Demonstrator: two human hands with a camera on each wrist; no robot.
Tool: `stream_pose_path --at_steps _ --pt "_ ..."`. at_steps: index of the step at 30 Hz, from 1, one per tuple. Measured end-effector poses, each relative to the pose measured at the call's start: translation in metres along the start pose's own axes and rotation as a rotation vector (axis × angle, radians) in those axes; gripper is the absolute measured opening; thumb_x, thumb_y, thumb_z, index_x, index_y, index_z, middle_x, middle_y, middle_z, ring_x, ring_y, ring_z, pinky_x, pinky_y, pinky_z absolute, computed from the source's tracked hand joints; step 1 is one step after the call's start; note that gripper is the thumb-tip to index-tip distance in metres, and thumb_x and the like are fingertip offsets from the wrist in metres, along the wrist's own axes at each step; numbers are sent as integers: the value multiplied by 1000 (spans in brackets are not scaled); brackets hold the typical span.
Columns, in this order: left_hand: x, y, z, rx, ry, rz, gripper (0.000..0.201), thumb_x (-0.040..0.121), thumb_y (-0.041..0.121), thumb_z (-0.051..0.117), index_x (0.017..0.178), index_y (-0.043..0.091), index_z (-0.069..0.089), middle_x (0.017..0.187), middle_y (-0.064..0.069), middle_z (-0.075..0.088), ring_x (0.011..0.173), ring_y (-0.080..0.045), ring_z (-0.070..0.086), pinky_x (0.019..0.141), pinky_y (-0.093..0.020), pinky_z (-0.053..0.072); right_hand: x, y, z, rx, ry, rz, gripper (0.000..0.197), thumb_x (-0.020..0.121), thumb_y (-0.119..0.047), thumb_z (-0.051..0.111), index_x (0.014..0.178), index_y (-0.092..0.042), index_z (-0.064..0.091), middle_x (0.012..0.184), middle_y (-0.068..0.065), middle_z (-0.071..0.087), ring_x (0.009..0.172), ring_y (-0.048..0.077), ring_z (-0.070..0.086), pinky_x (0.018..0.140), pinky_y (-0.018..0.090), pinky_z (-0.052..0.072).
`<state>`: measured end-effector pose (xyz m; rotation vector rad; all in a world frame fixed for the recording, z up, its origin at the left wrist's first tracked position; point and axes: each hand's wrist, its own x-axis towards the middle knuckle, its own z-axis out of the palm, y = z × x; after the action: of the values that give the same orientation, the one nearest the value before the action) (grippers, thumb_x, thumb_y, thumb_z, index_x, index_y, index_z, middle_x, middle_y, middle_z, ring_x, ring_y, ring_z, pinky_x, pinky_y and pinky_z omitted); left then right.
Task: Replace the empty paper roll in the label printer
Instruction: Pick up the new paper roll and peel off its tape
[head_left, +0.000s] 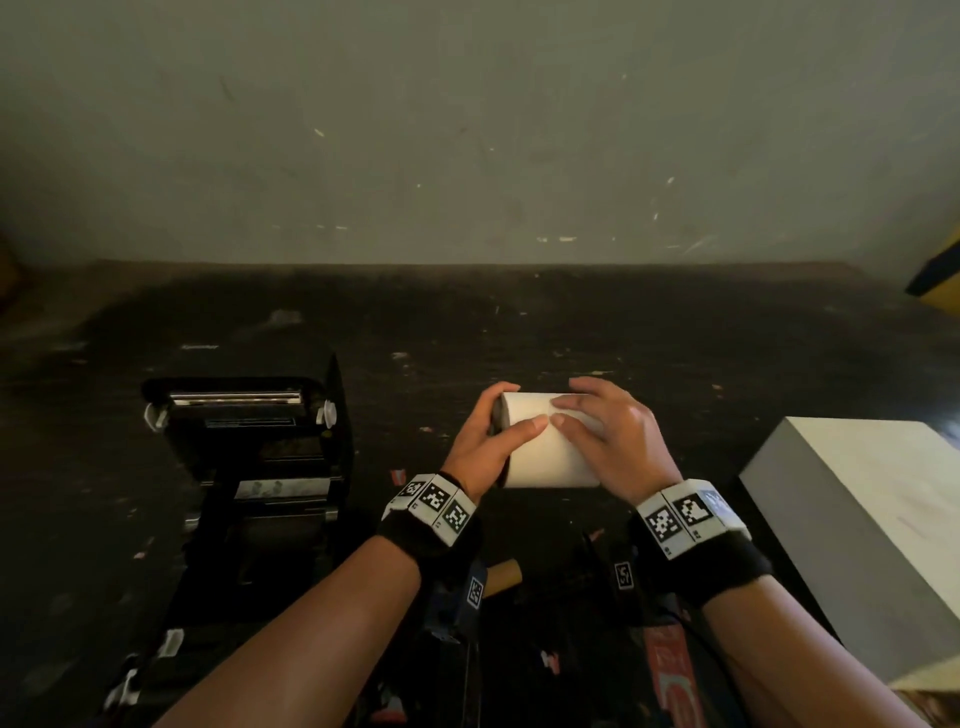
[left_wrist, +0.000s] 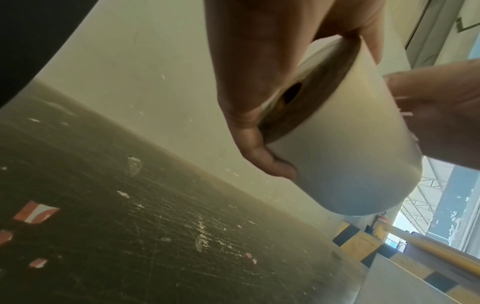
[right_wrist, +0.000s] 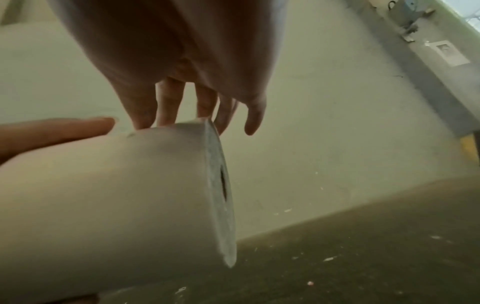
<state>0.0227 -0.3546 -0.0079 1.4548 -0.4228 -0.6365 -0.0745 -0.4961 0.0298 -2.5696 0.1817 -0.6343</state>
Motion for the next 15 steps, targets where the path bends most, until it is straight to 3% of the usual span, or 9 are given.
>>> stream_pose_path --at_steps 5,8,15 --pt "6 2 5 19 51 19 40 84 33 66 118 39 47 120 -2 50 102 -21 57 82 -43 55 12 3 -2 20 -23 -29 23 87 -21 62 109 -15 69 124 0 60 114 12 54 103 34 42" --pt "9 3 6 35 62 18 38 85 33 66 117 39 46 116 0 50 101 -21 58 81 -41 55 21 9 -3 56 -70 36 27 86 -24 64 112 -15 66 124 -1 59 112 9 51 99 25 38" --pt "11 0 2 84 55 4 32 84 35 66 107 45 47 120 -2 50 105 -22 57 87 -47 54 39 16 -2 153 -259 185 14 86 -27 65 97 -19 67 117 -4 57 105 7 48 85 22 34"
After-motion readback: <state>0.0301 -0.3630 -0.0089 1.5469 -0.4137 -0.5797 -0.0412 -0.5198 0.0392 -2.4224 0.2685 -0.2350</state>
